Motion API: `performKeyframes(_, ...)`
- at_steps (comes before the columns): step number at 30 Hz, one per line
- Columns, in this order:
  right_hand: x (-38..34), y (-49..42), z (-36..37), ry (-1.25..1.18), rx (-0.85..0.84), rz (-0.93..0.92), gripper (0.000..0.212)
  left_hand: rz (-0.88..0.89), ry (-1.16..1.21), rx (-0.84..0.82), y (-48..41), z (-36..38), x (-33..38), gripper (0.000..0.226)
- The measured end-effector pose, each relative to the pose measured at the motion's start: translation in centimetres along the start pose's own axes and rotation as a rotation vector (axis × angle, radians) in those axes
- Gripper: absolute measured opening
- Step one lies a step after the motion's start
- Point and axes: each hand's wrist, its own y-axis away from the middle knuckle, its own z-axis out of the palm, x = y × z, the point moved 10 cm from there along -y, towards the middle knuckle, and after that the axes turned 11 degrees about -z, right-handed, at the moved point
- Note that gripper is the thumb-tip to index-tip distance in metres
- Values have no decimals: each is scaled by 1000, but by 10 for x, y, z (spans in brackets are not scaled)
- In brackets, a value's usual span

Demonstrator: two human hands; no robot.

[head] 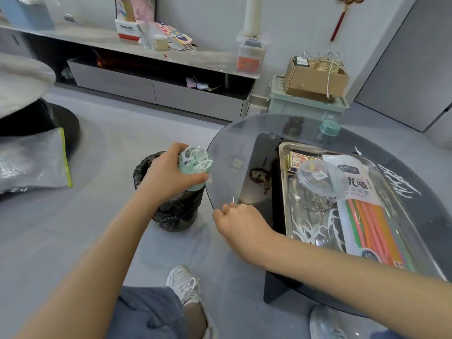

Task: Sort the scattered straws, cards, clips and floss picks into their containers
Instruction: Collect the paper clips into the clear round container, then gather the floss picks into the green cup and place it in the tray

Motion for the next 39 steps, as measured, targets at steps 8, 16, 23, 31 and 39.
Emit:
performKeyframes(8,118,69,-93,-646,714,433,20,105,-69,-88,21,25,32,61)
performKeyframes(16,130,88,-114,-703,702,422,14,258,-56,-201,51,61,101,55)
performKeyframes(23,158,155,-115,-629,843,529,15,294,-64,-242,59,102,145,54)
performKeyframes(31,223,283,10,-480,235,970,22,314,-71,-325,58,155,174,69)
performKeyframes(39,225,324,49,-572,581,1084,32,336,-11,-352,61,178,189,65)
